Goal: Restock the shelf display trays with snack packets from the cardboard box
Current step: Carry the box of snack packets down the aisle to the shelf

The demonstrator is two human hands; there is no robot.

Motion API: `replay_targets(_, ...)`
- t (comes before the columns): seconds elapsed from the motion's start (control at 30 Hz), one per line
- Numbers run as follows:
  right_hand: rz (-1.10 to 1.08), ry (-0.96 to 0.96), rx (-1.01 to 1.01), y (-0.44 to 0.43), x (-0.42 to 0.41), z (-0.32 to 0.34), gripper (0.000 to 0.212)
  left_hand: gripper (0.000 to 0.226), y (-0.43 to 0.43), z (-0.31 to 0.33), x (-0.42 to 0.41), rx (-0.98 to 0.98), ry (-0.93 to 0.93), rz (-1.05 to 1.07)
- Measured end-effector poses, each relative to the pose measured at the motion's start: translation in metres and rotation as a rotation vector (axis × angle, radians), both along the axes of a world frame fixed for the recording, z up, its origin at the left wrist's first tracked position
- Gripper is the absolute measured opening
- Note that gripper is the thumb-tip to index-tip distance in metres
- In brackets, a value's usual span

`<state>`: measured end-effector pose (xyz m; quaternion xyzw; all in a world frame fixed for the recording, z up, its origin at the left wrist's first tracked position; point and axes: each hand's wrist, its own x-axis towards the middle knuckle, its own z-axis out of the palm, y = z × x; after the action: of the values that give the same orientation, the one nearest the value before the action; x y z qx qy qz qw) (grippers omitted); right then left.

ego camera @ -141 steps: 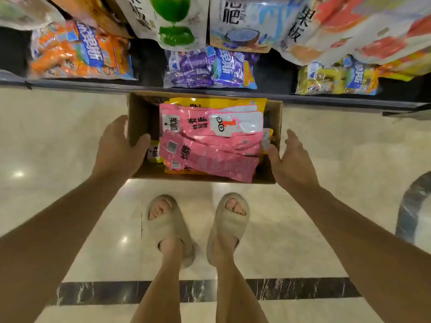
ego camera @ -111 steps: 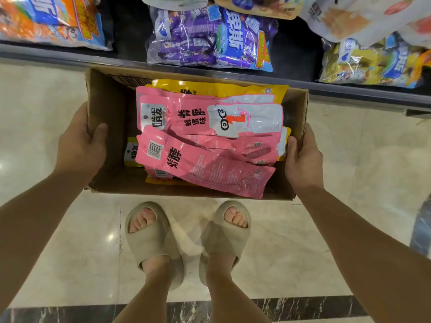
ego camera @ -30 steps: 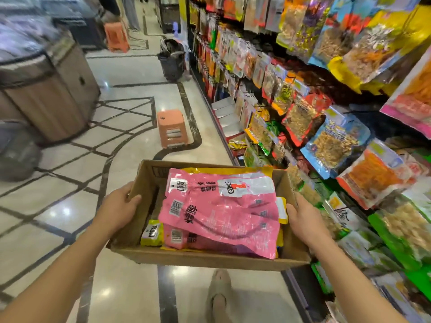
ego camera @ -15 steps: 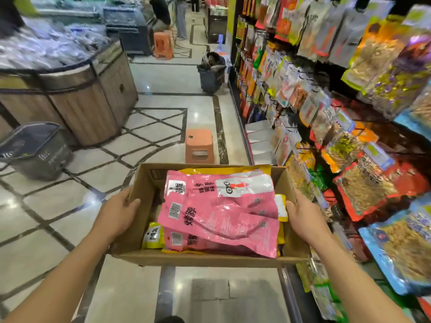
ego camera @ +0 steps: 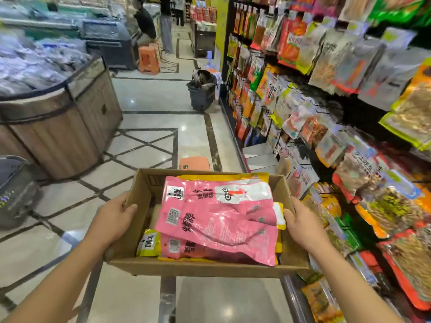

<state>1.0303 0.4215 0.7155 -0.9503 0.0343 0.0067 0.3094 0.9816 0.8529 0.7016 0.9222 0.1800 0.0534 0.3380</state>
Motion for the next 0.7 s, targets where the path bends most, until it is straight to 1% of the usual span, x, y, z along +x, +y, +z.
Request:
replay_targets(0.07,-0.027,-0.007,0.000,0.017,0.032,0.000,0.021,0.027,0.018,0.005,0.041,0.029,-0.014,-0.024)
replay_targets(0.2,-0.072,0.007,0.016,0.048,0.094,-0.002,0.019,0.018,0.048,0.010,0.111,0.048,0.019,-0.047)
replay_targets(0.33,-0.081,0.008,0.018,0.071,0.164,-0.009,0.018,0.029,0.078,0.002,0.188,0.108,0.043,-0.059)
replay_targets(0.43,-0.072,0.029,0.044,0.086,0.223,-0.015,0.017,0.031,0.094,-0.008,0.244,0.107,0.051,-0.061)
replay_targets(0.57,-0.035,0.056,0.078,0.102,0.303,-0.023,0.011,0.027,0.111,-0.016,0.311,0.088,0.077,-0.025)
replay_targets(0.7,-0.017,0.072,0.088,0.126,0.397,-0.026,0.022,0.034,0.133,-0.013,0.385,0.061,0.073,0.007)
